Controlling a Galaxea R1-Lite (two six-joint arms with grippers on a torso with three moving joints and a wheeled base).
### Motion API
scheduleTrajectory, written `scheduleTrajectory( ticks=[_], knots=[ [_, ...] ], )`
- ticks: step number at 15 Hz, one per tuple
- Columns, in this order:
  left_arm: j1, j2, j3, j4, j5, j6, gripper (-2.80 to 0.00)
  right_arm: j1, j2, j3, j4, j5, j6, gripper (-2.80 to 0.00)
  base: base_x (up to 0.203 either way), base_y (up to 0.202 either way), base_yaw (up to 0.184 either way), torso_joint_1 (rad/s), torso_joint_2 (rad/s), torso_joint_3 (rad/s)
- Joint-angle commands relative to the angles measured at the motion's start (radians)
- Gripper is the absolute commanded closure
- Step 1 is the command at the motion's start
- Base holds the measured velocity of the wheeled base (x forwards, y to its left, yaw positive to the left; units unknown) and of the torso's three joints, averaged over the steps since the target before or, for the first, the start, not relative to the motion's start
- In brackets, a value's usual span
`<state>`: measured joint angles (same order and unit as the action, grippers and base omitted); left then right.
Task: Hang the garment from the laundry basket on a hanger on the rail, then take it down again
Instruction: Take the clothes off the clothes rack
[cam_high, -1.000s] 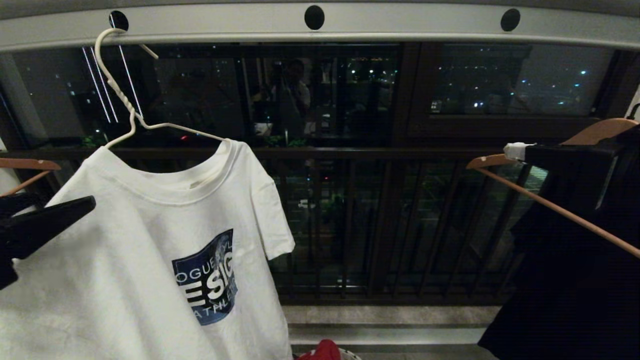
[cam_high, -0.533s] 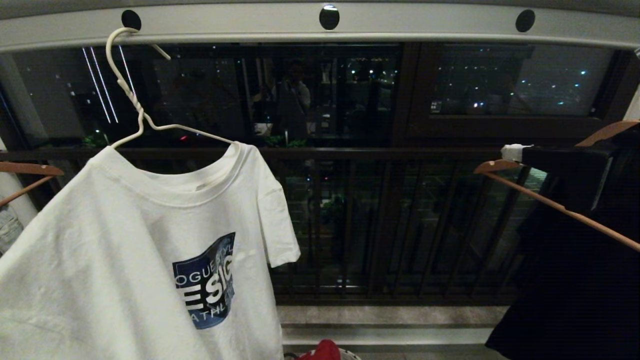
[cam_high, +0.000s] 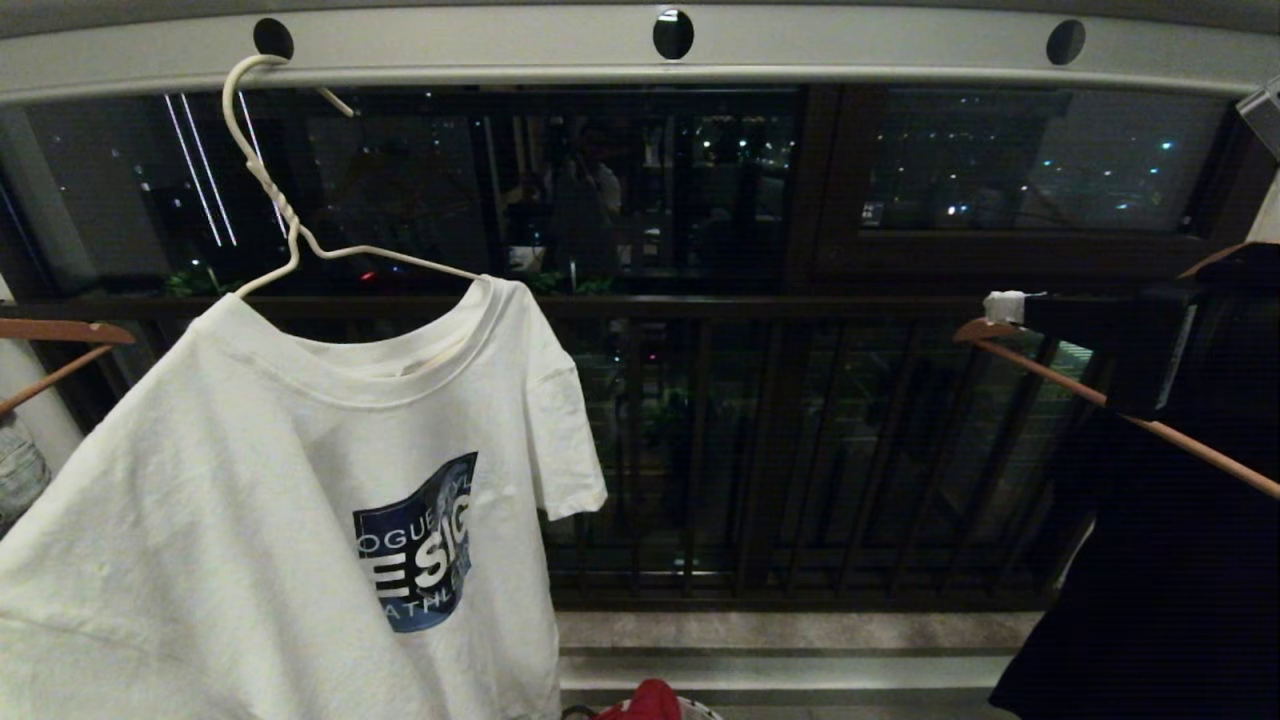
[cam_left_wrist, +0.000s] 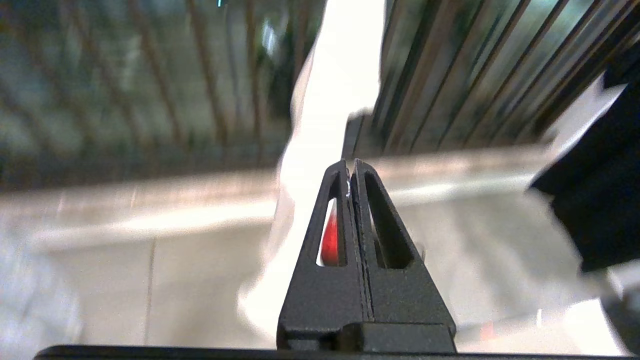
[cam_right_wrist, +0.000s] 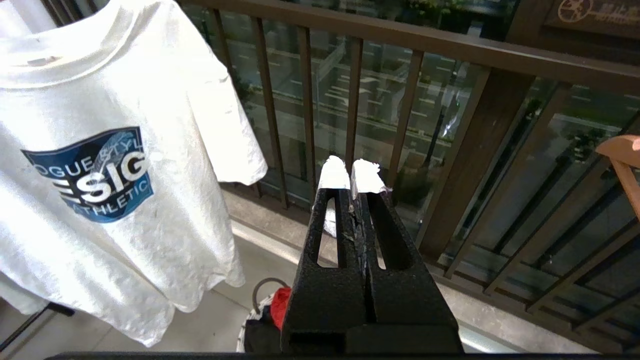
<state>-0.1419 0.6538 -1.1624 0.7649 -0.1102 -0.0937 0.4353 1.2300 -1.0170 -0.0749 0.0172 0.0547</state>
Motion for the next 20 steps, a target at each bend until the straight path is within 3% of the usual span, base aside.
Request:
scheduleTrajectory(
  ticks=[1,3,4,7,10,14,17,20],
  knots=[
    [0.001,0.016,-0.054,0.137,0.013,0.007,0.0,0.0,0.015,0.0,0.0,0.0,0.001,0.0,0.0,0.0,0.0,0.0,0.0,0.0],
    [0.001,0.025,-0.087,0.255,0.026,0.022,0.0,0.0,0.019,0.002,0.0,0.0,0.001,0.0,0.0,0.0,0.0,0.0,0.0,0.0],
    [0.001,0.027,-0.076,0.258,0.056,0.025,-2.8,0.0,0.023,0.001,0.0,0.0,0.001,0.0,0.0,0.0,0.0,0.0,0.0,0.0],
    [0.001,0.029,-0.027,0.256,0.207,0.11,-2.8,0.0,0.032,0.002,0.0,0.001,0.001,0.0,0.0,0.0,0.0,0.0,0.0,0.0],
    [0.001,0.029,-0.025,0.255,0.255,0.151,-2.8,0.0,0.027,0.002,-0.002,0.002,0.002,0.0,0.0,0.0,0.0,0.0,0.0,0.0],
    [0.001,0.023,0.079,0.242,0.259,0.165,-2.8,0.0,0.026,0.003,-0.002,0.003,0.002,0.0,0.0,0.0,0.0,0.0,0.0,0.0],
    [0.001,0.029,0.202,0.122,0.298,0.164,-2.8,0.0,0.029,0.006,-0.002,0.003,0.004,0.0,0.0,0.0,0.0,0.0,0.0,0.0],
    [0.001,0.064,0.222,0.07,0.359,0.176,-2.8,0.0,0.031,0.008,-0.002,0.004,0.004,0.0,0.0,0.0,0.0,0.0,0.0,0.0]
  ],
)
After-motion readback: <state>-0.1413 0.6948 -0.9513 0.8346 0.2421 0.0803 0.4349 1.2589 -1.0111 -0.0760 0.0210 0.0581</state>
